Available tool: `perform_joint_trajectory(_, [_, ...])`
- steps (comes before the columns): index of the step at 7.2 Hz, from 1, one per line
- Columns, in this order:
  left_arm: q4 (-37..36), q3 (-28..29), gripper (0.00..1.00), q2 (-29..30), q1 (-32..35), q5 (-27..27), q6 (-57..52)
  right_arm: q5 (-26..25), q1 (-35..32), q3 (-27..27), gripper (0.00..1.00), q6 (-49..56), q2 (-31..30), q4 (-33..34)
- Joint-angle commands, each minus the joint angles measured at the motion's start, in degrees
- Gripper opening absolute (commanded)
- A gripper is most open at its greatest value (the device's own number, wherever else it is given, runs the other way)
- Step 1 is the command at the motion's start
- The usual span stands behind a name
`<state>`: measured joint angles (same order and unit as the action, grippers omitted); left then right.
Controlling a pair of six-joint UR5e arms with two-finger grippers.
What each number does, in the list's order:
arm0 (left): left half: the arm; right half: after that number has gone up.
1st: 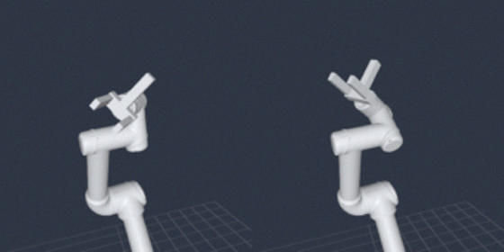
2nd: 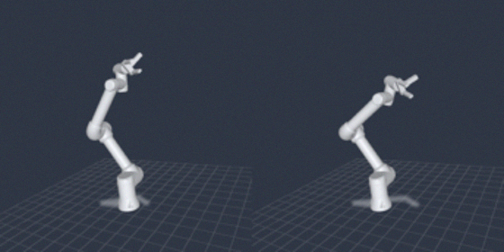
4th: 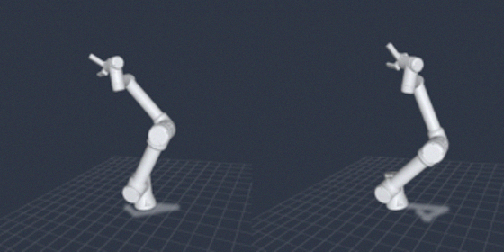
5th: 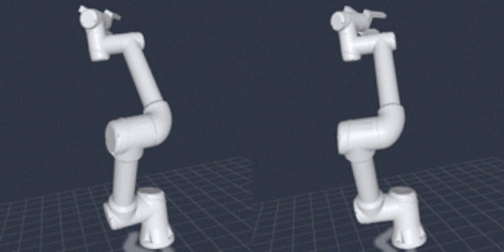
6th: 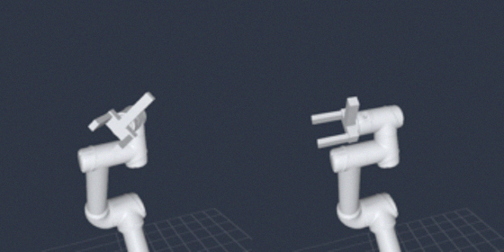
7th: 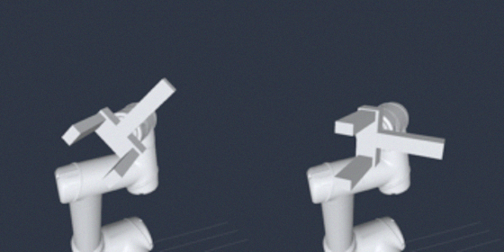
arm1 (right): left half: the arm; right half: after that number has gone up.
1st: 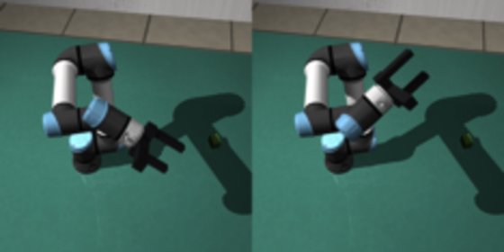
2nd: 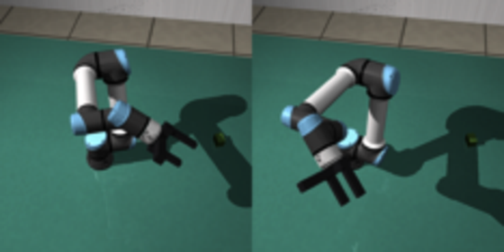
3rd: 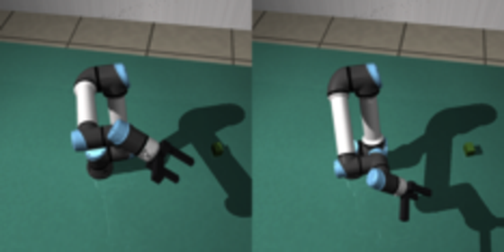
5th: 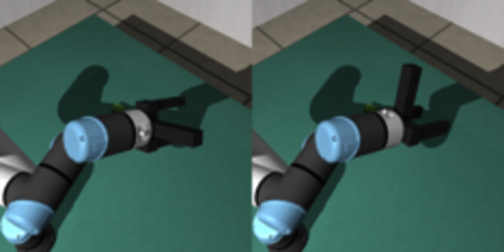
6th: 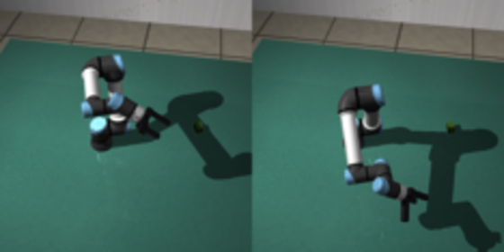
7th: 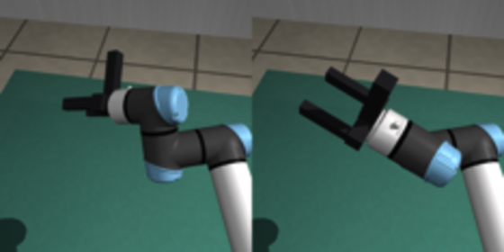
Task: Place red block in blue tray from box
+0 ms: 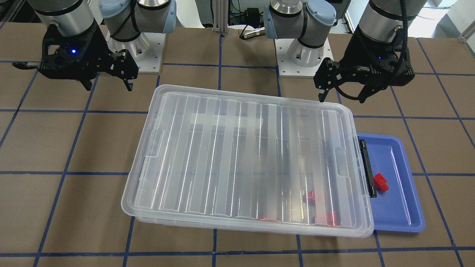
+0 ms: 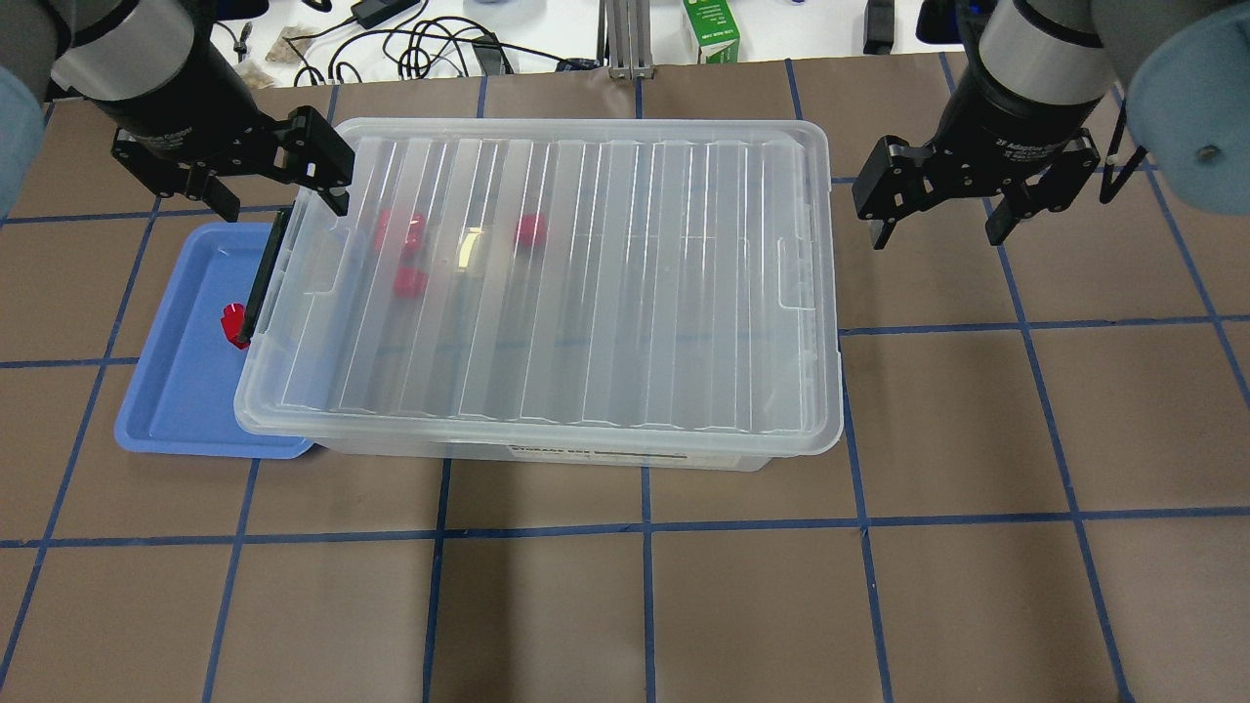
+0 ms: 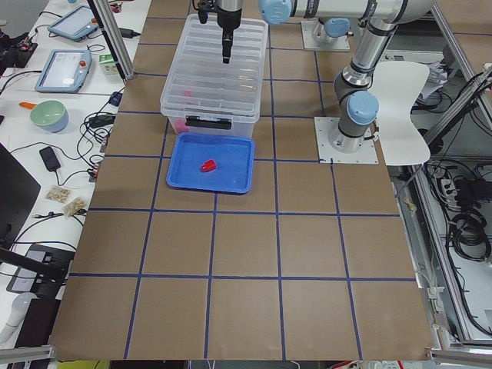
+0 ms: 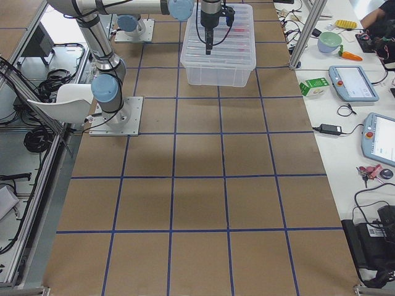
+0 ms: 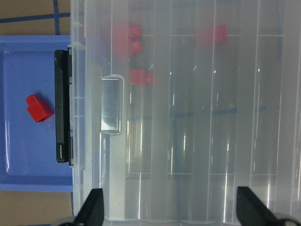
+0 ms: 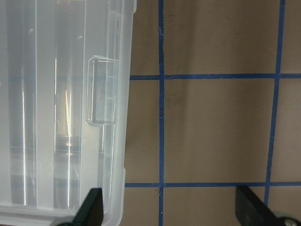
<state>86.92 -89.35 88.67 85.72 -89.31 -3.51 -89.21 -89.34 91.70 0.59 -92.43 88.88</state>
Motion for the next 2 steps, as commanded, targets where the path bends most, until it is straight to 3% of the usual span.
perform_joint_trajectory(1, [0.36,-0.04,1.00,-0.08,0.06,-0.16,0.79,-1.22,-0.04,-0.20,1.00,0.54,-0.21,-0.12])
perform_joint_trajectory(2, [0.36,-0.21,1.00,-0.08,0.15,0.01,0.44,-1.57,-0.04,0.06,1.00,0.55,-0.47,-0.46])
